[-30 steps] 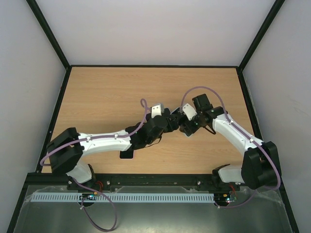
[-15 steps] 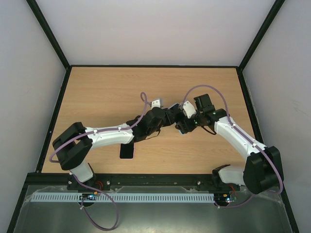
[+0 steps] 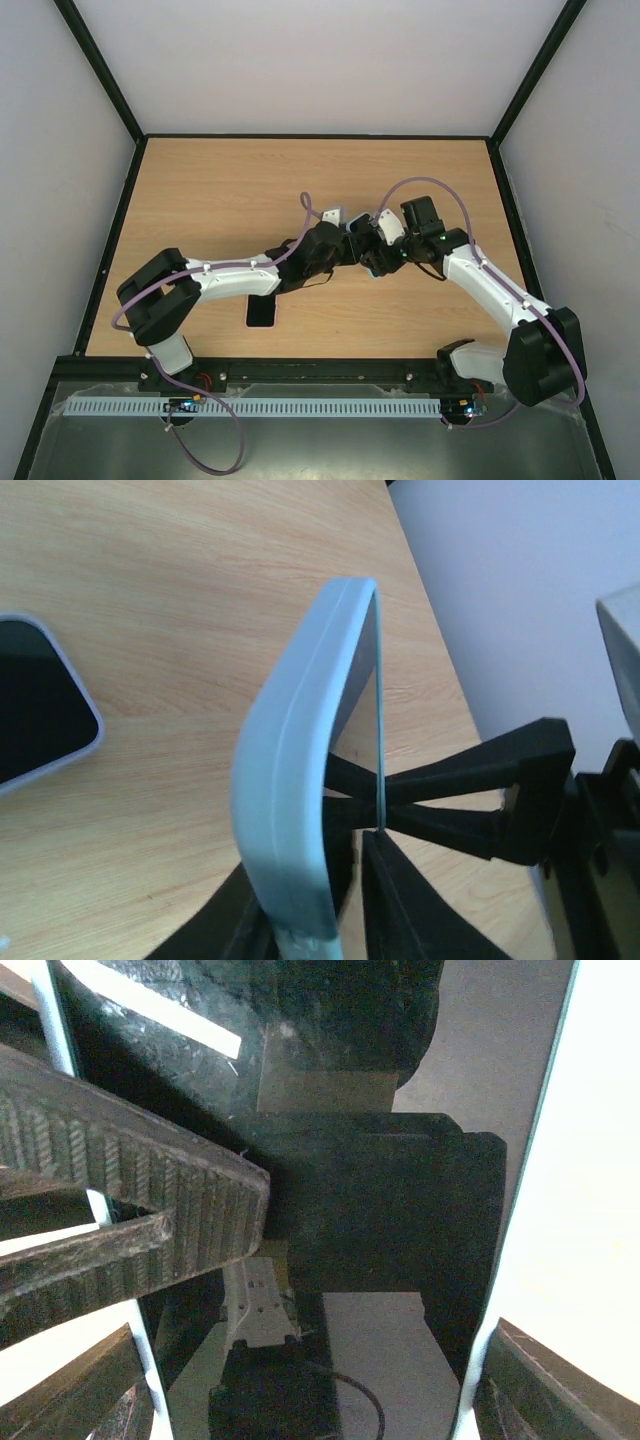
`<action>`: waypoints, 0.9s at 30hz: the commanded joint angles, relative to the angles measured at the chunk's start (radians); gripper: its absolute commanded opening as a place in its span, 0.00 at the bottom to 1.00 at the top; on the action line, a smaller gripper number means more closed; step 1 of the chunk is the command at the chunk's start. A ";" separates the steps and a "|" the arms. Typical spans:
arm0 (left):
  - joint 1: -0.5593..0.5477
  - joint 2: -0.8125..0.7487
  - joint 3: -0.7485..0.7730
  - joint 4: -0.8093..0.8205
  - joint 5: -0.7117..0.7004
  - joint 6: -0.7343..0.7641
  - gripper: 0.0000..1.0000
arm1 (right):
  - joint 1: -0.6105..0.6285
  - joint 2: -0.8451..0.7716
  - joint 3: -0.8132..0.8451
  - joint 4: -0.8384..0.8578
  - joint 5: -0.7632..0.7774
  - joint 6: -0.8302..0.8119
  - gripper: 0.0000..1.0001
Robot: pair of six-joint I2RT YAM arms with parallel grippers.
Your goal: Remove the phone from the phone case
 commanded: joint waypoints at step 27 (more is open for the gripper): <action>0.244 -0.615 -0.107 -0.248 0.667 0.634 0.02 | 0.000 -0.152 0.240 -0.501 -0.471 -0.552 0.94</action>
